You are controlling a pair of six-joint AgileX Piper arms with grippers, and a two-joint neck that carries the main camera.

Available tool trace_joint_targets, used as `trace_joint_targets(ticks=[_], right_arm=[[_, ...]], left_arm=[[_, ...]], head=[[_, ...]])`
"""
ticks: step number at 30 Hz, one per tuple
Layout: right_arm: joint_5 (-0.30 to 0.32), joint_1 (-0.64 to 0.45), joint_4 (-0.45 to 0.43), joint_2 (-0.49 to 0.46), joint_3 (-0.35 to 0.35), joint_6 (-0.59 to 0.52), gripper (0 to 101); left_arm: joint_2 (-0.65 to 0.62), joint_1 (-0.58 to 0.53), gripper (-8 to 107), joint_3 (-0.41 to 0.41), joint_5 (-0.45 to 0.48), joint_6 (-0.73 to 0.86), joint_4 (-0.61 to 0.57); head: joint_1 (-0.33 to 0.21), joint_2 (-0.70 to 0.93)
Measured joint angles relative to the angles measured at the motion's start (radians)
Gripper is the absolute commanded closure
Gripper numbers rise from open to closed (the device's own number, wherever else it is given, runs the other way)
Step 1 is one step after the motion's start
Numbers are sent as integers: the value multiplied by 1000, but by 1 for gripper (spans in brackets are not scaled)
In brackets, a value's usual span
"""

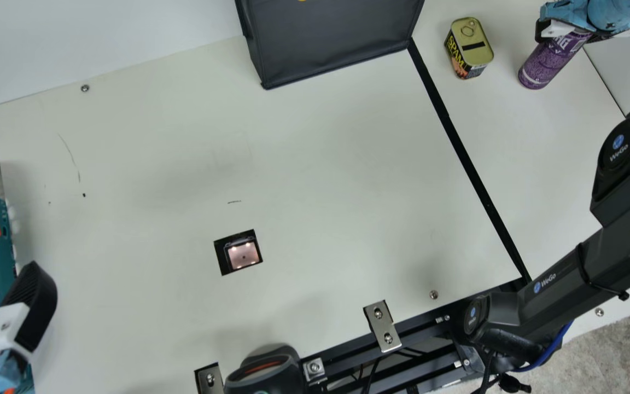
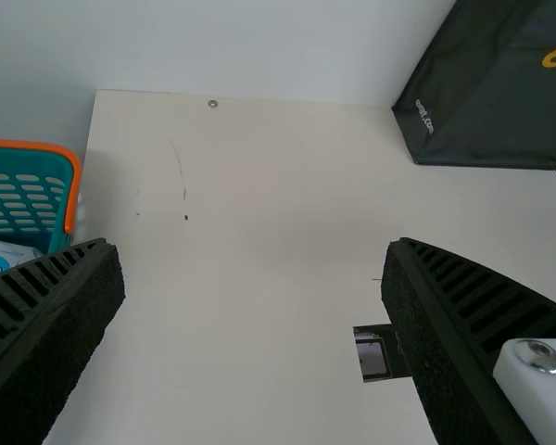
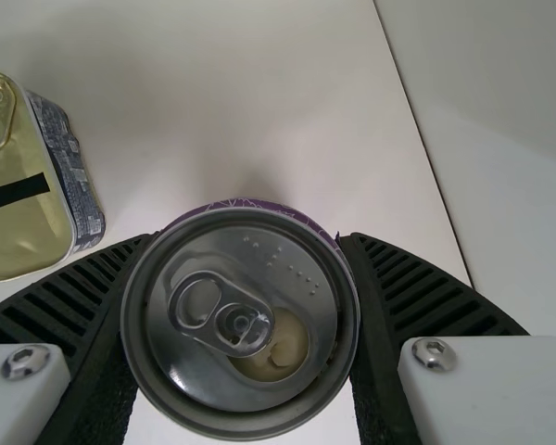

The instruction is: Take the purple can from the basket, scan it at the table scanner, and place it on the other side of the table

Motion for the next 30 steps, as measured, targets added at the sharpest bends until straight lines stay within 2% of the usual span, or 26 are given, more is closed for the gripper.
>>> trace_joint_targets(ticks=[11, 22, 30], right_arm=[[-2, -1, -8, -17, 18, -3, 6], [-15, -1, -10, -49, 33, -3, 6], [-23, 3, 3, -126, 44, -5, 6]], left_arm=[[0, 0, 9, 0, 0, 0, 0], [0, 0, 9, 0, 0, 0, 0], [0, 0, 9, 0, 0, 0, 0]], head=[[0, 0], [0, 0], [0, 0]])
